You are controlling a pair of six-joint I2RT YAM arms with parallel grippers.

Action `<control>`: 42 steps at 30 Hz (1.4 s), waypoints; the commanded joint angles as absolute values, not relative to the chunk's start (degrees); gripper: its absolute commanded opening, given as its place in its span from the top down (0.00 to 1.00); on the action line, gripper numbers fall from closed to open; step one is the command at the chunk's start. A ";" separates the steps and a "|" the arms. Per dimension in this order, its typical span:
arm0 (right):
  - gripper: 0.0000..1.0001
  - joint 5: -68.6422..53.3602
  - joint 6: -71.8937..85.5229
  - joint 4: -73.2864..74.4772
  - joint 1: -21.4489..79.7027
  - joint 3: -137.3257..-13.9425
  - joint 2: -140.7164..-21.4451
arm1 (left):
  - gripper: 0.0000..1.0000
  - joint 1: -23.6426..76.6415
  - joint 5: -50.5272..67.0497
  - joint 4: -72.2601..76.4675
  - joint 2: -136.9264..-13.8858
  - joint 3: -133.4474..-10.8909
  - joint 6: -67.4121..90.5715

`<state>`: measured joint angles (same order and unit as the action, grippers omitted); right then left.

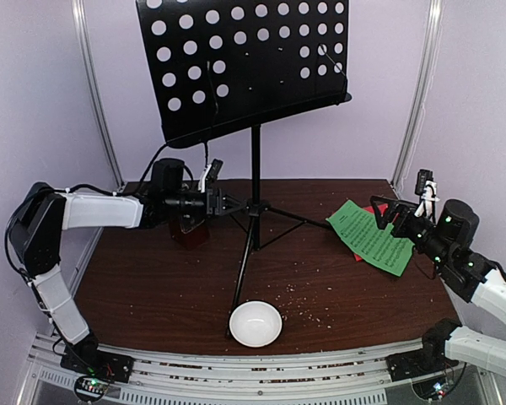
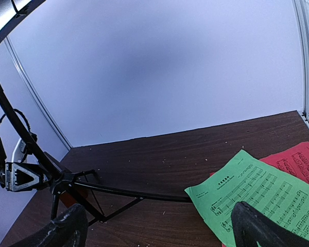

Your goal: Pack up the instrument practice props

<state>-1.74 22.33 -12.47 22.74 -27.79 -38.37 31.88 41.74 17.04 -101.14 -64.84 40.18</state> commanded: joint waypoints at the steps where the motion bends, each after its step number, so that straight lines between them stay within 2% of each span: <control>1: 0.00 -1.32 22.22 -12.73 22.59 -28.23 -37.57 | 0.35 32.06 33.81 17.78 -94.29 -64.20 25.54; 4: 0.00 -1.49 22.36 -12.94 22.58 -28.16 -37.94 | 0.37 32.36 31.30 18.72 -92.74 -62.85 15.43; 8: 0.00 -1.65 22.89 -13.74 22.59 -27.40 -38.31 | 0.50 33.39 31.20 20.37 -92.05 -61.28 3.90; 14: 0.00 -1.69 22.46 -13.25 22.59 -27.49 -38.35 | 0.59 34.41 34.36 21.16 -95.01 -63.08 -4.27; 21: 0.00 -0.36 21.80 -12.32 22.59 -26.84 -36.88 | 0.67 34.54 38.26 16.44 -100.50 -67.57 -6.45; 38: 0.00 -0.58 21.98 -12.54 22.58 -27.05 -37.32 | 0.68 34.62 36.52 15.00 -102.29 -66.64 -7.23; 42: 0.00 -0.45 22.05 -12.40 22.59 -27.07 -37.23 | 0.76 34.61 35.88 17.03 -102.30 -66.17 -4.56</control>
